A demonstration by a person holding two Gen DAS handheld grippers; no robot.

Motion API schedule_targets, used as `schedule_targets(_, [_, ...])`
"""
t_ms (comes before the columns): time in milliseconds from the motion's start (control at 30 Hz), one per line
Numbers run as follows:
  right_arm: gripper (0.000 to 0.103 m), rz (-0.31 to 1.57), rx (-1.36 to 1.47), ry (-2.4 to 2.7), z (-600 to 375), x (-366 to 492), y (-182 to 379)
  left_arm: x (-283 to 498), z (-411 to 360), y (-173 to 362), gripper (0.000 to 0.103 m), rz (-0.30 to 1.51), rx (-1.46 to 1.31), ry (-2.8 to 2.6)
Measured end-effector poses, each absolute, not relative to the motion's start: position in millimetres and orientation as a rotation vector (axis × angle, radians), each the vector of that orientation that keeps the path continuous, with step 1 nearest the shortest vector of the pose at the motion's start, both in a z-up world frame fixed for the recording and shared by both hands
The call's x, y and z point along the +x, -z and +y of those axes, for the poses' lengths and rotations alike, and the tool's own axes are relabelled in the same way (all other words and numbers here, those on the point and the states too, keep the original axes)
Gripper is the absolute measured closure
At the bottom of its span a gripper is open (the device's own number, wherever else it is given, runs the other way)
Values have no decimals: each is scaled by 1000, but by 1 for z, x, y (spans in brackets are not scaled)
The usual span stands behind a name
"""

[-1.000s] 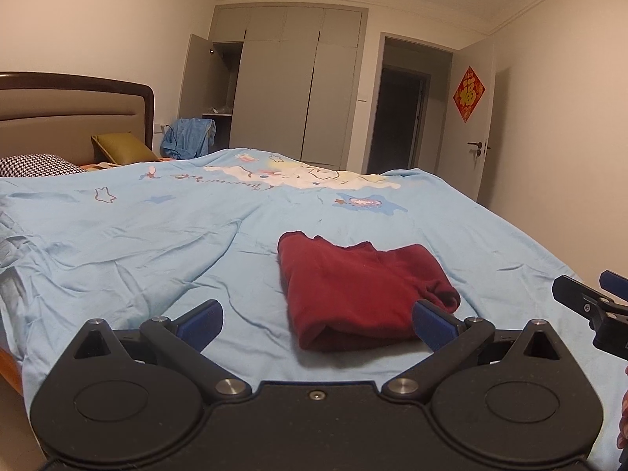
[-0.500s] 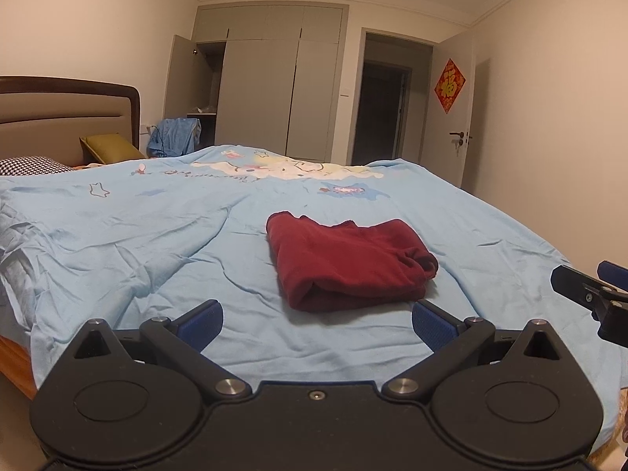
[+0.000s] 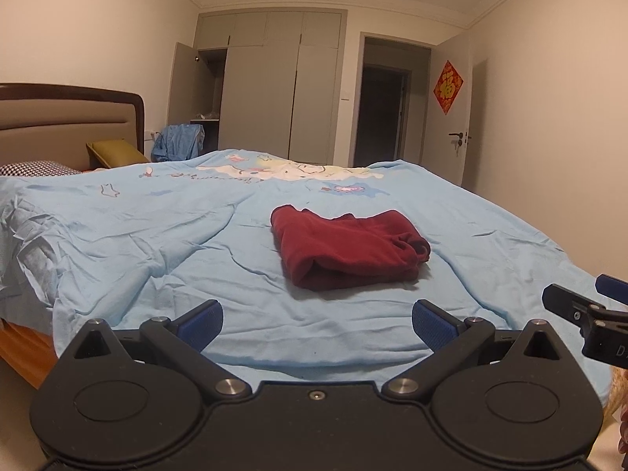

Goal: Fold small clothes

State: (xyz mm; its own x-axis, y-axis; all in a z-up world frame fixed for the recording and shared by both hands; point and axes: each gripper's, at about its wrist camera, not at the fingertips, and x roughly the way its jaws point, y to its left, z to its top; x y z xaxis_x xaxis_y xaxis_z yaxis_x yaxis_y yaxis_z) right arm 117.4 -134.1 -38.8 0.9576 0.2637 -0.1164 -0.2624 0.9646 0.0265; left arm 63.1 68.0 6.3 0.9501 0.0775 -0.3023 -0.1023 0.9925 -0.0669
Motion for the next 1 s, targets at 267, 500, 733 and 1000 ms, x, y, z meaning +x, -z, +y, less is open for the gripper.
schedule_targets(267, [0,113,24,-233,-140,113,43,60,61,-2,1,310,-61,-77])
schedule_targets(500, [0,120,21,-238,-141,114,44,61,59,0,1,317,-66,-78])
schedule_targets(733, [0,122,20,-240,-141,114,44,61,61,1,1,320,-73,-77])
schedule_targets(1000, [0,123,20,-240,-141,114,44,61,61,1,1,323,-72,-76])
